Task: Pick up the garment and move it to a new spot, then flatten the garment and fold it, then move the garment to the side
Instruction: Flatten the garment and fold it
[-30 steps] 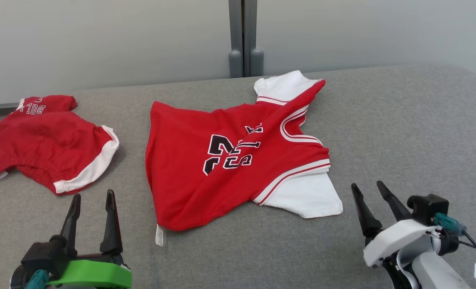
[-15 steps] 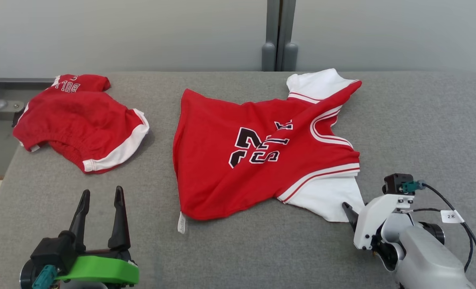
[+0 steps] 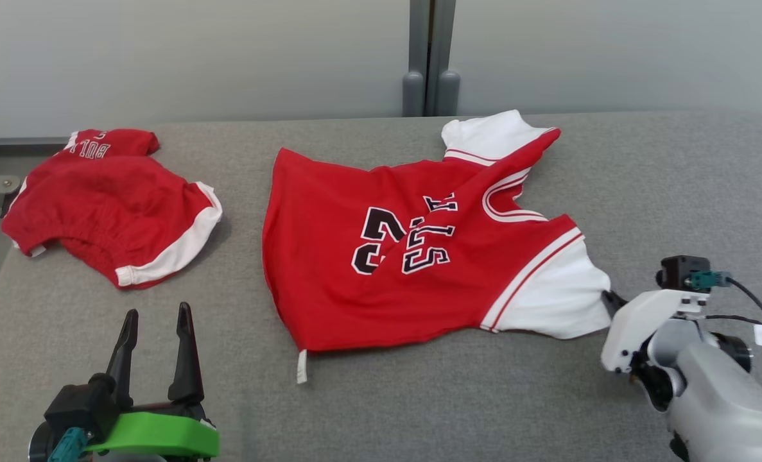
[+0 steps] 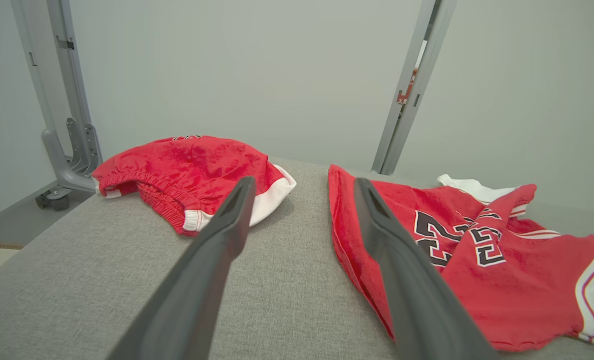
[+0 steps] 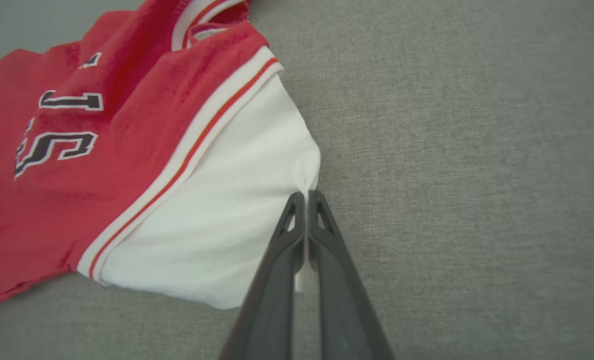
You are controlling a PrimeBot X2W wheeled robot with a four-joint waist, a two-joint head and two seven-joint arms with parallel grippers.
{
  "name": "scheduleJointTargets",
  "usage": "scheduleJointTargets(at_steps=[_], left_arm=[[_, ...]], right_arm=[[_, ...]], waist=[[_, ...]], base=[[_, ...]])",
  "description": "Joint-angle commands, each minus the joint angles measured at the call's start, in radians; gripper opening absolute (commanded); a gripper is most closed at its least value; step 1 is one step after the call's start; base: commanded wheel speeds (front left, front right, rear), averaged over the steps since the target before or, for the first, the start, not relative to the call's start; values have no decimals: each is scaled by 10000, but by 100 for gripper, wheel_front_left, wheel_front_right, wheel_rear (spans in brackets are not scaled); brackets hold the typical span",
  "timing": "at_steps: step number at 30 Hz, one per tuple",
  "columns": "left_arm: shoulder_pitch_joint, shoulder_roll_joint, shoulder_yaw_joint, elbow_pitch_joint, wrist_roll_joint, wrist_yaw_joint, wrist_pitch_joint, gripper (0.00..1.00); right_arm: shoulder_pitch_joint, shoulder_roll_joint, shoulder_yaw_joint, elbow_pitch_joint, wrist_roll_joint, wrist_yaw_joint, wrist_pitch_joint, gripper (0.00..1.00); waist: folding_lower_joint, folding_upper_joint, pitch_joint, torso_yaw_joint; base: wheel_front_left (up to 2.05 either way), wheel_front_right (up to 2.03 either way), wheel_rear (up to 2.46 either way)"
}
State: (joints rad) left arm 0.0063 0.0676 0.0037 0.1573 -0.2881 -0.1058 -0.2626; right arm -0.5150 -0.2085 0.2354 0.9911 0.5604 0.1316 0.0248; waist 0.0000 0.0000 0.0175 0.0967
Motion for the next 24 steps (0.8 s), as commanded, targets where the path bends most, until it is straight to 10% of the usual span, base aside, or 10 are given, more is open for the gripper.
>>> scheduleJointTargets(at_steps=[1, 15, 16, 17, 24], left_arm=[[94, -45, 65, 12, 73, -38, -29, 100], [-59, -127, 102, 282, 172, -158, -19, 100], [-82, -129, 105, 296, 191, -150, -19, 100], [-100, -132, 108, 314, 197, -158, -19, 100], [-240, -137, 82, 495, 219, -200, -19, 100]], right_arm=[[204, -257, -97, -133, 91, -17, -8, 0], [1471, -1320, -1309, -1340, -22, -17, 706, 0], [1563, -1260, -1416, -1441, -60, -17, 760, 31], [1634, -1218, -1503, -1530, -104, -17, 758, 100], [2030, -947, -2215, -2935, -690, -16, 139, 100]], waist=[[0, 0, -89, -295], [0, 0, 76, -988], [0, 0, 97, -1000], [0, 0, 105, -1009], [0, 0, 97, -1072]], base=[[0, 0, 0], [0, 0, 0], [0, 0, 0], [0, 0, 0], [0, 0, 0]])
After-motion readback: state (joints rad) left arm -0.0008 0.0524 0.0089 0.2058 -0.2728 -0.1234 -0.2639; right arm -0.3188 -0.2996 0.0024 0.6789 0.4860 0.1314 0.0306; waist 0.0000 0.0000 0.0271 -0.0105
